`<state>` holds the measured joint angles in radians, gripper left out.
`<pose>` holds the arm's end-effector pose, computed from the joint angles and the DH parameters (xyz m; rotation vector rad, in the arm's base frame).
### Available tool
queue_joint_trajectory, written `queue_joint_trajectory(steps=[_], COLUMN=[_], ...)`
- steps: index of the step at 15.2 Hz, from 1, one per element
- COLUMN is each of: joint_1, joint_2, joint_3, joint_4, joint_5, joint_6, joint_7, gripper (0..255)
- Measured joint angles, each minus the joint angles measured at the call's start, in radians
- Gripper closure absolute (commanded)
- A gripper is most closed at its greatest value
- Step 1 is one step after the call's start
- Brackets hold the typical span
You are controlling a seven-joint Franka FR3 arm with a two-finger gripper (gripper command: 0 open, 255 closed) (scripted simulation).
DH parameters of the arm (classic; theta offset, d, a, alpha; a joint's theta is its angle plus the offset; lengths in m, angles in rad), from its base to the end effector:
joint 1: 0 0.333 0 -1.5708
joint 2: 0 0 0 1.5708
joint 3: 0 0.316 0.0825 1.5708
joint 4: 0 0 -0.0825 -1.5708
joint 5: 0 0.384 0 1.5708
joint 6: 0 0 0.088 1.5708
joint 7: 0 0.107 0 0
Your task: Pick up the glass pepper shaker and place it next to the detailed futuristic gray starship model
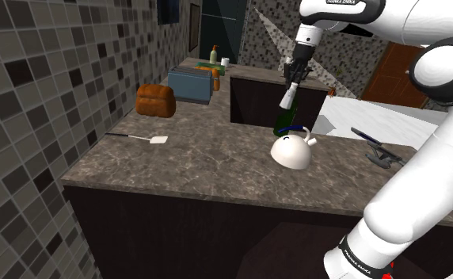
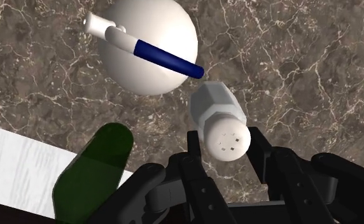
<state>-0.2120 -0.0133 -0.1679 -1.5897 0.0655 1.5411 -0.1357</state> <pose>0.5104 -0.1968 0.6205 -3.0443 0.3723 0.0261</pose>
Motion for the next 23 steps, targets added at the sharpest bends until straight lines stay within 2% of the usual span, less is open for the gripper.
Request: queue_joint_trajectory(steps=[4, 13, 21, 23], joint_1=[-0.045, -0.148, -0.265, -0.301], joint_2=[-0.030, 0.001, 0.120, 0.176], joint_3=[-0.047, -0.158, -0.261, -0.282], joint_4=[-0.030, -0.005, 0.147, 0.214], joint_5=[-0.010, -0.015, 0.021, 0.044], joint_6=[-0.004, -0.013, -0.066, -0.084], joint_7=[-0.091, -0.306, -0.520, -0.571], gripper=[255, 255, 255, 255])
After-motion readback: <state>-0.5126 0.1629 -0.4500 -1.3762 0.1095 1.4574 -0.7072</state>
